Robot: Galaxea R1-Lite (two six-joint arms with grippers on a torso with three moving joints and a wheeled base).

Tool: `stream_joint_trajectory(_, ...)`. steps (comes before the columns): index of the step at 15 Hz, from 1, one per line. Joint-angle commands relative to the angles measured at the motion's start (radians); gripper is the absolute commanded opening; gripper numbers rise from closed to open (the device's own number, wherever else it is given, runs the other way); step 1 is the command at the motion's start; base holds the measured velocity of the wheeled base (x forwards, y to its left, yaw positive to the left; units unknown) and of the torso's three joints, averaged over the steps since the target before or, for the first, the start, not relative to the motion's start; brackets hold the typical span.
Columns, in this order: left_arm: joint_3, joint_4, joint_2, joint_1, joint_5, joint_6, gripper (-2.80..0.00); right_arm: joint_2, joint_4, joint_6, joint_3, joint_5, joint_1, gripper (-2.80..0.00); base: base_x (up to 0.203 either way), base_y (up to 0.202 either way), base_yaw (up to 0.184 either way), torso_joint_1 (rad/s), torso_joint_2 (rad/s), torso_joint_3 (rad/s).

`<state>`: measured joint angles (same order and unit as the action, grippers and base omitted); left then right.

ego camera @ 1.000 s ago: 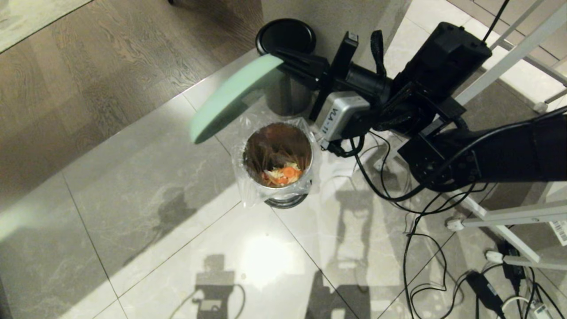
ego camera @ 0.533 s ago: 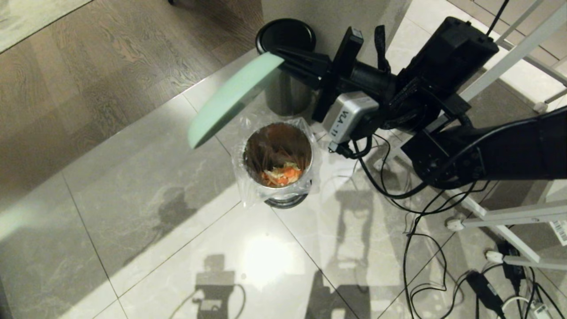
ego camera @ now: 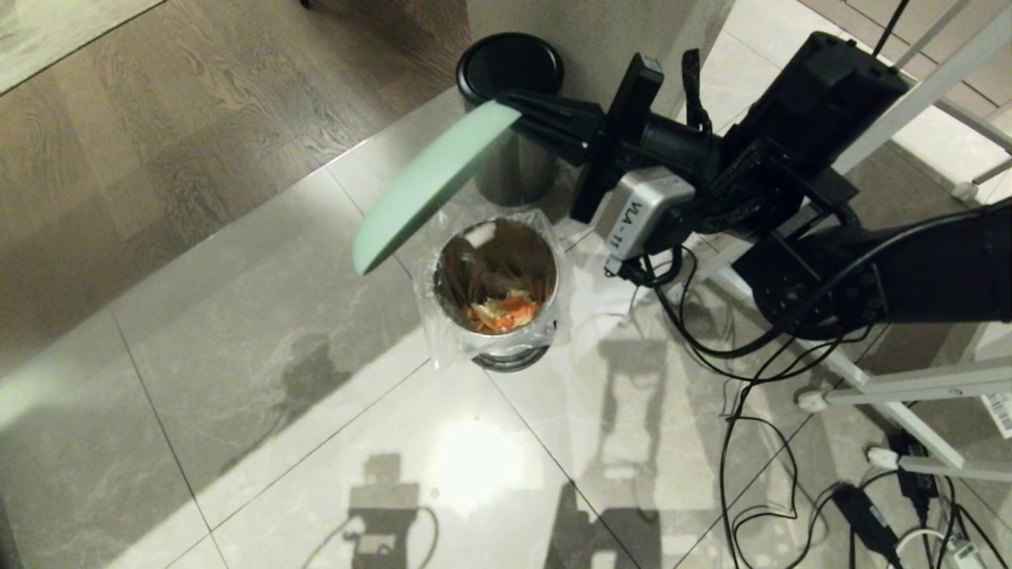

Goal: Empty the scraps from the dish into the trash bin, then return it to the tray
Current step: Pour the leftover food from the plate into the trash can

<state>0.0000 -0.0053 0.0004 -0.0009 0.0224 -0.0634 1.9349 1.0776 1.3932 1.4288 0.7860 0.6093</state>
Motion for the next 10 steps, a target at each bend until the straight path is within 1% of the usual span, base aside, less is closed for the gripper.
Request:
stream_joint_trajectory(1,0.0,-0.001,0.001,0.001,0.001,-0.001,-2.8,-0.004,0.011,0.006,0.061,0.006,-0.006,-2.8,0.0,0.0,0.0,0.0,0.0,0.0)
stream_joint_trajectory(3,0.0,-0.001,0.001,-0.001,0.001,-0.001,-2.8,-0.004,0.015,-0.011,0.05,0.01,-0.012,-2.8,0.0,0.0,0.0,0.0,0.0,0.0)
stream_joint_trajectory(7,0.0,-0.001,0.001,0.001,0.001,-0.001,-2.8,0.0,0.022,-0.015,0.041,0.001,-0.011,-2.8,0.0,0.0,0.0,0.0,0.0,0.0)
stream_joint_trajectory(8,0.0,-0.001,0.001,0.0,0.001,-0.001,-2.8,0.001,0.013,-0.021,0.042,-0.011,-0.01,-2.8,0.0,0.0,0.0,0.0,0.0,0.0)
stream_joint_trajectory(9,0.0,-0.001,0.001,0.0,0.001,-0.001,-2.8,0.0,0.008,-0.038,0.038,-0.04,-0.01,-2.8,0.0,0.0,0.0,0.0,0.0,0.0)
stream_joint_trajectory(10,0.0,-0.001,0.001,0.001,0.001,-0.001,-2.8,-0.001,0.007,-0.07,0.031,-0.066,-0.008,-2.8,0.0,0.0,0.0,0.0,0.0,0.0)
